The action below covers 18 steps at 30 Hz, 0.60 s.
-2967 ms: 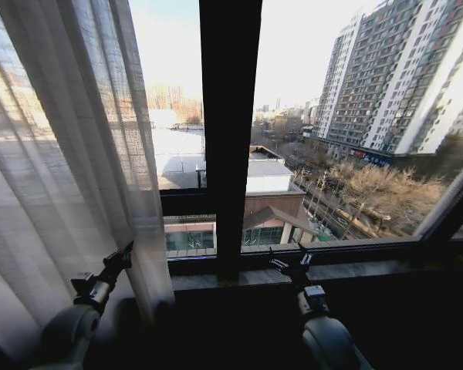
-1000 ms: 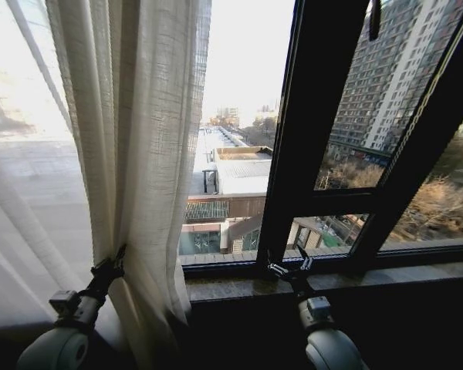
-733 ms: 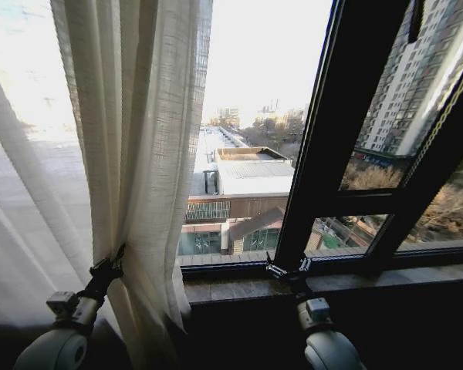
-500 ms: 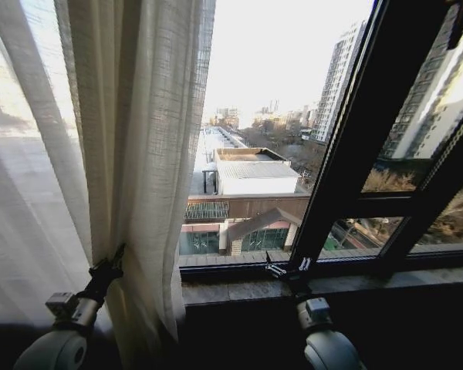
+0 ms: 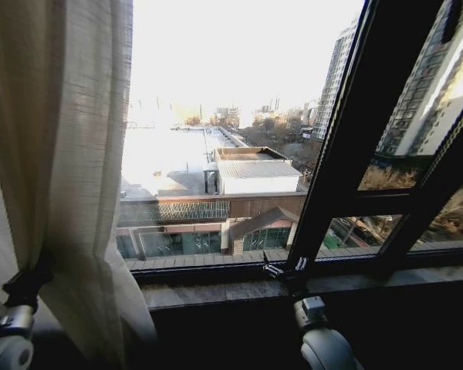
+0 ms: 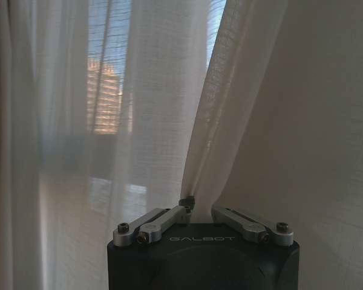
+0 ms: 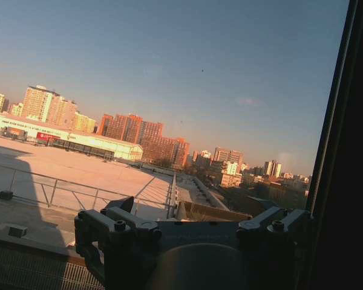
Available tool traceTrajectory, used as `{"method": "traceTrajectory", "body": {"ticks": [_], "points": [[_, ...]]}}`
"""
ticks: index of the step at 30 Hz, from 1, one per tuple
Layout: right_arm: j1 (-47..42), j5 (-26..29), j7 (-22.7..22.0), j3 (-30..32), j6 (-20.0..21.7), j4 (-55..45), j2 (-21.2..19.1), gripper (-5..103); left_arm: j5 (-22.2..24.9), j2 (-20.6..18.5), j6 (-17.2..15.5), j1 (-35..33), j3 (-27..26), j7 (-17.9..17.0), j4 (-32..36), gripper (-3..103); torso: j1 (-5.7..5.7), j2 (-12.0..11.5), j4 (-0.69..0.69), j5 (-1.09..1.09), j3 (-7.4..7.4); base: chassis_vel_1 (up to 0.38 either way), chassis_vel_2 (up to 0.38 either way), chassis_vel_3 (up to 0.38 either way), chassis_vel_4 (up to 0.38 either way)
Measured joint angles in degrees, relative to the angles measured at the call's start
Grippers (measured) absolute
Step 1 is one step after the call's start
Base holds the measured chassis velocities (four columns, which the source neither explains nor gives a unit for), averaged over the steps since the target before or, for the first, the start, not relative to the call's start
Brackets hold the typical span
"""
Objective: Open the curtains by pulling them apart, changing their state from closed to fully open.
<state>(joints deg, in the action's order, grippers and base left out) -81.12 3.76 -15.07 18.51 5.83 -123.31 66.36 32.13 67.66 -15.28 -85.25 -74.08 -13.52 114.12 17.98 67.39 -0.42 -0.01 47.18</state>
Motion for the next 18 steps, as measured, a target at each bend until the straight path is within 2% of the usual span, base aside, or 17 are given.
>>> {"method": "traceTrajectory", "body": {"ticks": [1,3,4,9,13,14,17,18], "points": [[0.0,0.0,0.0,0.0,0.0,0.0,0.0,100,0.0,0.0,0.0,0.0,0.0,0.0,0.0,0,0.0,0.0,0.0,0.0,0.0,0.0,0.0,0.0,0.0],[0.9,0.0,0.0,-0.6,0.0,0.6,0.0,100,0.5,-1.3,-0.1,0.0,-4.0,-4.0,-3.5,0,0.0,0.0,0.0,0.0,0.0,0.0,0.0,0.0,0.0],[0.9,0.0,0.0,-0.6,0.0,0.6,0.0,100,0.5,-1.3,-0.1,0.0,-4.0,-4.0,-3.5,0,0.0,0.0,0.0,0.0,0.0,0.0,0.0,0.0,0.0],[1.7,-0.2,0.0,-1.8,0.2,1.6,0.6,100,-0.4,-5.1,-0.5,0.3,-8.6,-11.7,-9.3,0,0.01,0.0,0.0,0.01,0.01,0.0,0.0,0.0,0.0],[1.7,-0.4,0.0,-2.1,0.2,1.7,0.9,100,-2.0,-5.5,-1.6,0.7,-8.5,-13.2,-8.6,0,0.01,0.0,-0.01,-0.01,0.0,0.0,0.0,0.0,0.0],[1.7,-0.4,0.0,-2.2,0.2,1.7,0.9,100,-2.5,-5.2,-1.9,0.5,-8.0,-13.2,-7.2,11,0.01,0.0,-0.02,0.01,0.0,0.0,0.0,0.0,0.0],[1.7,-0.5,0.0,-2.2,0.3,1.7,0.9,100,-2.7,-4.1,-2.2,-0.3,-6.7,-11.7,-4.1,16,0.01,0.0,-0.03,0.03,0.01,0.0,0.0,0.0,0.0],[1.7,-0.5,0.0,-2.2,0.3,1.7,0.8,100,-2.8,-3.2,-2.4,-1.1,-5.8,-10.3,-2.1,22,0.01,0.0,-0.03,0.02,0.01,0.0,0.0,0.0,0.0]]}}
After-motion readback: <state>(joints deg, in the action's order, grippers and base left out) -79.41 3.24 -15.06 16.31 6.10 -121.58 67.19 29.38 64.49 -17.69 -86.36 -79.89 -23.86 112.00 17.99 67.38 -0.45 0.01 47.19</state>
